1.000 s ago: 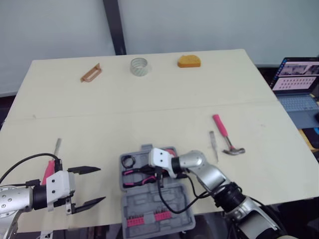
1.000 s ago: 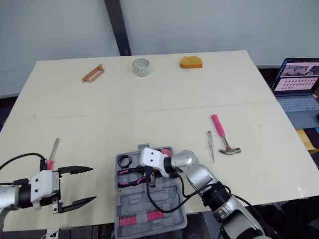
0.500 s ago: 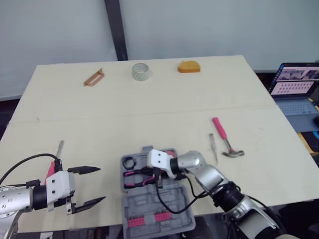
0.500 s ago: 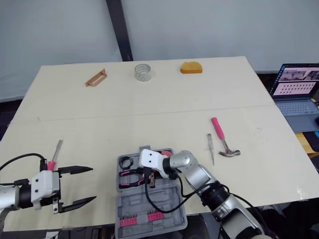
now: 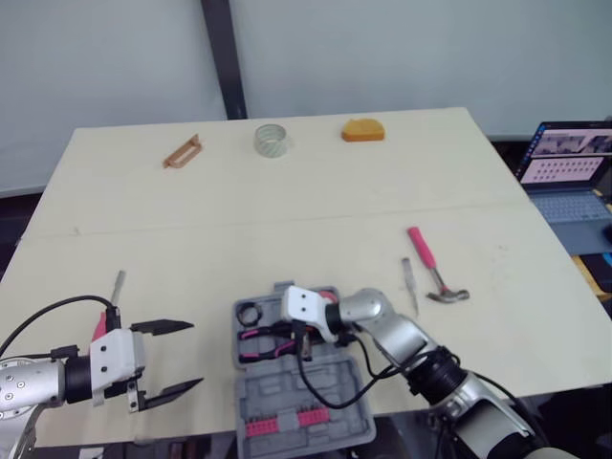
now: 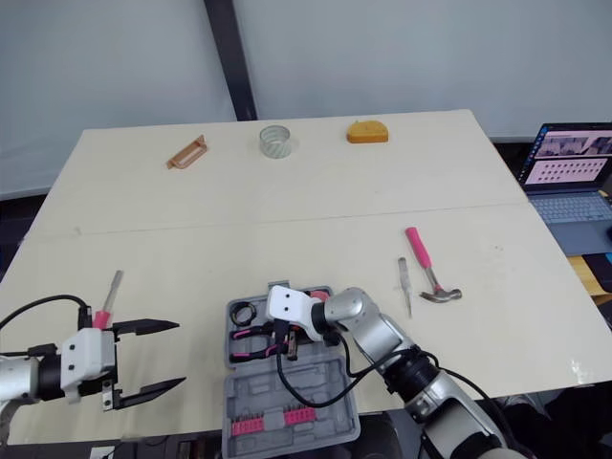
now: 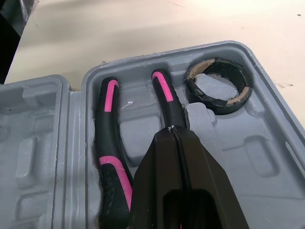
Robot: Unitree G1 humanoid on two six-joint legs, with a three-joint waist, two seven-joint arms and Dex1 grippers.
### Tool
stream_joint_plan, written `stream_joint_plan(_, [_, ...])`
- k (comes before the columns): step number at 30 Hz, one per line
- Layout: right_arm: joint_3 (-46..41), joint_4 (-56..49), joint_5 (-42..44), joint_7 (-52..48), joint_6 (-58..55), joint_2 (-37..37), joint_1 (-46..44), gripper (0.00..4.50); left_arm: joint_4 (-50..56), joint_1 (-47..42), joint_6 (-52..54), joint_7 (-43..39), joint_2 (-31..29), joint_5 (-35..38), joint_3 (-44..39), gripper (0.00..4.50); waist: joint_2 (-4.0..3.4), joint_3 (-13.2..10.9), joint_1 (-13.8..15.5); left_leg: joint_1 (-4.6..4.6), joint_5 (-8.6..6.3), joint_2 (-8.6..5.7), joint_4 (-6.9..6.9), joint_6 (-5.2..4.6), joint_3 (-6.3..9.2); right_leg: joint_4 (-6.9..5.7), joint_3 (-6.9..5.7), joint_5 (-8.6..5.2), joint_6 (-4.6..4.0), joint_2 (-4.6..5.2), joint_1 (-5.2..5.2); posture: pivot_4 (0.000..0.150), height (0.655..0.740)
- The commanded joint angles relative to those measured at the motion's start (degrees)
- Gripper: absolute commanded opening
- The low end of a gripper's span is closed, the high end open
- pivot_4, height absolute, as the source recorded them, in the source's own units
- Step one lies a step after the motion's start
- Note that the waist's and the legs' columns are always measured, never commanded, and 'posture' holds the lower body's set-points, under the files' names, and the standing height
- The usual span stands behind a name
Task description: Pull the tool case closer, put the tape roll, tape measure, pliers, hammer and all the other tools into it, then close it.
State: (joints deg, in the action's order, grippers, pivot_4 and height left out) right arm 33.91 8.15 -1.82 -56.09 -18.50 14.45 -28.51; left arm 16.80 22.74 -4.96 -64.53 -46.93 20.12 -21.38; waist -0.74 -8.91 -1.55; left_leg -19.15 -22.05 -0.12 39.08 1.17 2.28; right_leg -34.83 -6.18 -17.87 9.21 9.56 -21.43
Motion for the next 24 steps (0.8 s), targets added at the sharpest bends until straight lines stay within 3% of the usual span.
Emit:
stream_joint_plan(1, [0.83,4.97,-2.71,0.59,-2.5,2.59,2.16,0.02,-0.53,-0.41,-0.16,0.49,0.08,0.08,-0.01,4.5,-0.01,0.0,0.02,0.0,0.0,0.0,0.0,0.0,0.0,0.0,0.0,0.0,0.0,0.0,0.0,0.15,0.74])
stream_joint_plan(5, [-4.15,1.23,3.11,-0.35,0.32,0.76,2.6,0.02,-0.86,-0.93,1.15,0.95,-0.02,0.08,0.56,4.5,-0.04,-0.04,0.1,-0.04,-0.01,-0.01,0.0,-0.01,0.02,0.04,0.0,0.0,0.0,0.0,0.0,0.15,0.74])
stream_joint_plan(11, [-12.58,-9.21,13.2,-2.96,-5.04,2.34,2.04,0.02,-1.04,-2.32,3.82,2.37,-0.42,-0.28,1.16,4.5,-0.08,-0.32,-0.02,-0.14,-0.02,0.0,0.0,-0.03,0.01,0.11,-0.01,0.0,0.0,0.0,-0.06,0.15,0.74])
stream_joint_plan(14, [-14.74,-12.85,15.81,-5.03,-8.74,6.12,2.22,0.8,-1.62,-3.57,5.43,3.26,-0.42,-0.58,2.0,4.5,-0.1,-0.33,-0.03,-0.13,-0.02,0.01,-0.03,-0.03,0.01,0.11,-0.04,0.0,0.0,0.0,-0.08,0.15,0.74])
stream_joint_plan(21, [-24.83,-21.11,23.66,-8.41,-14.43,18.77,7.65,4.42,-1.87,-5.22,14.36,6.24,-0.49,2.27,-0.79,4.5,-0.01,-0.48,0.24,-0.2,-0.05,0.0,-0.02,-0.06,-0.02,0.26,-0.03,0.0,0.0,0.0,-0.05,0.15,0.74])
stream_joint_plan(24, [-31.6,-21.7,25.63,-9.41,-14.92,25.58,13.34,4.47,-3.48,-3.52,18.38,8.77,0.51,4.1,-5.83,4.5,0.0,-0.51,0.26,-0.19,-0.05,0.02,-0.03,-0.07,-0.05,0.27,-0.04,0.0,0.0,0.0,-0.05,0.15,0.74])
